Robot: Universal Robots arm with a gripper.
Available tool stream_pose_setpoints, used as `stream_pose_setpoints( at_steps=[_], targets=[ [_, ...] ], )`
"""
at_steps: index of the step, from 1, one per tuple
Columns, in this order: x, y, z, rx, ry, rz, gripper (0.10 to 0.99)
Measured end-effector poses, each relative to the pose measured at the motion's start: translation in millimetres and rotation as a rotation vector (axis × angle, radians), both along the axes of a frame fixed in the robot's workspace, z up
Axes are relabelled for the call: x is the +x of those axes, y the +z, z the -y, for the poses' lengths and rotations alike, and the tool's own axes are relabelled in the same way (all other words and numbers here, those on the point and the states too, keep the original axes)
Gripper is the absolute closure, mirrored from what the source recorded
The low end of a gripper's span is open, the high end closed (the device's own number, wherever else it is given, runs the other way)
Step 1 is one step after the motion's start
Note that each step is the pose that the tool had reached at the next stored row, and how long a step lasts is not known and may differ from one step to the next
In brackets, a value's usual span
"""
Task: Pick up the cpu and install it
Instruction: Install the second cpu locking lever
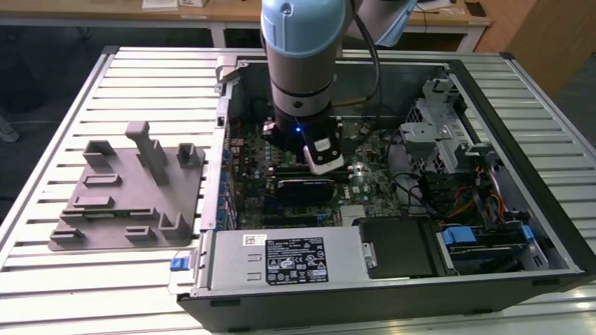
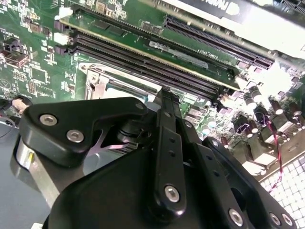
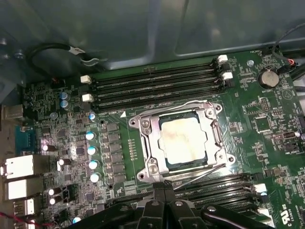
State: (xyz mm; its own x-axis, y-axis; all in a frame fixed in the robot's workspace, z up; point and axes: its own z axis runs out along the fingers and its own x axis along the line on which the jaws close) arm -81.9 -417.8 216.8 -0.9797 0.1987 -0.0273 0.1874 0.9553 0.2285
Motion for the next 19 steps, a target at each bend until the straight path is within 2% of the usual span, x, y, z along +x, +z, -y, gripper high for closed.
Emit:
stream_pose_setpoints(
  at_steps=[3, 6, 10, 13, 19],
  targets=[
    [-0.1, -1.4, 2.8, 0.014, 0.0, -0.0001, 0.98],
    [-0.5, -3.7, 4.1, 0.031, 0.0, -0.0001, 0.98],
    [-2.1, -6.7, 5.0, 0.048, 0.0, -0.0001, 0.98],
    [-3.3, -9.0, 4.9, 0.055, 0.0, -0.0001, 0.98],
    [-5.8, -12.7, 5.0, 0.061, 0.0, -0.0001, 0.98]
  ],
)
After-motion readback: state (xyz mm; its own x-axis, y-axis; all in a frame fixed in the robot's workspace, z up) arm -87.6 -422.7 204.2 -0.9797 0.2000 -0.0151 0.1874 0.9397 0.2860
